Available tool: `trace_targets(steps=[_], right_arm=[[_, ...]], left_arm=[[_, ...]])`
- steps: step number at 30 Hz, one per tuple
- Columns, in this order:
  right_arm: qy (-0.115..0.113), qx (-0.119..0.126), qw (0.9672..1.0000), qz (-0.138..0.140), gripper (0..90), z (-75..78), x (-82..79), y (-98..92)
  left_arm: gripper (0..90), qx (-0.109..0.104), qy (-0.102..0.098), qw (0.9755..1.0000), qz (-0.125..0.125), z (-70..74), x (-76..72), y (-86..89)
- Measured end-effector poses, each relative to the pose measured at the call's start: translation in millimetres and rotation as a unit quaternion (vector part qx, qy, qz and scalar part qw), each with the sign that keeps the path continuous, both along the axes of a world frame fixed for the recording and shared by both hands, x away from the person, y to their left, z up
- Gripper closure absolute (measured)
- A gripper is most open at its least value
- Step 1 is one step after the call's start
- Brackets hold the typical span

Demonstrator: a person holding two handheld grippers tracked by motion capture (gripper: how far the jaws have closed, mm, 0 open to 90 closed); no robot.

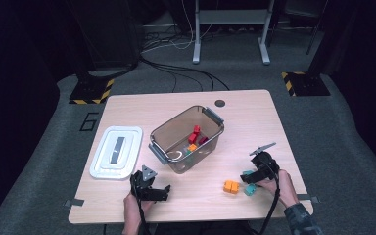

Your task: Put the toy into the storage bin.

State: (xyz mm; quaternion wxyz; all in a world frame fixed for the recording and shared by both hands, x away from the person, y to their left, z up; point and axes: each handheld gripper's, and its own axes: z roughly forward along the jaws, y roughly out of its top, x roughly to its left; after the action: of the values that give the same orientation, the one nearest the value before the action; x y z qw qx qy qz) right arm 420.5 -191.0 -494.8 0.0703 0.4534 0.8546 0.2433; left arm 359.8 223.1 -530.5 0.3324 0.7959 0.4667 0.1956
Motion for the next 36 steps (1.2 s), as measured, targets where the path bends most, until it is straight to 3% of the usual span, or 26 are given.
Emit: trace_targets(steps=[8, 20, 36], right_arm=[[0.000, -0.007, 1.0000, -0.002, 47.3, -0.3, 4.1, 0.7], [-0.002, 0.005, 1.0000, -0.004, 49.7, 2.7, 13.1, 0.7], [-0.038, 0.037, 0.9986, -0.008, 50.0, 20.7, 28.7, 4.8]], left_arm=[[0.0, 0.000, 0.000, 1.0000, 0.000, 0.0, 0.0, 0.0], [0.0, 0.001, 0.000, 1.0000, -0.001, 0.1, 0.0, 0.2], [0.0, 0.000, 0.000, 1.0000, -0.001, 0.0, 0.0, 0.1]])
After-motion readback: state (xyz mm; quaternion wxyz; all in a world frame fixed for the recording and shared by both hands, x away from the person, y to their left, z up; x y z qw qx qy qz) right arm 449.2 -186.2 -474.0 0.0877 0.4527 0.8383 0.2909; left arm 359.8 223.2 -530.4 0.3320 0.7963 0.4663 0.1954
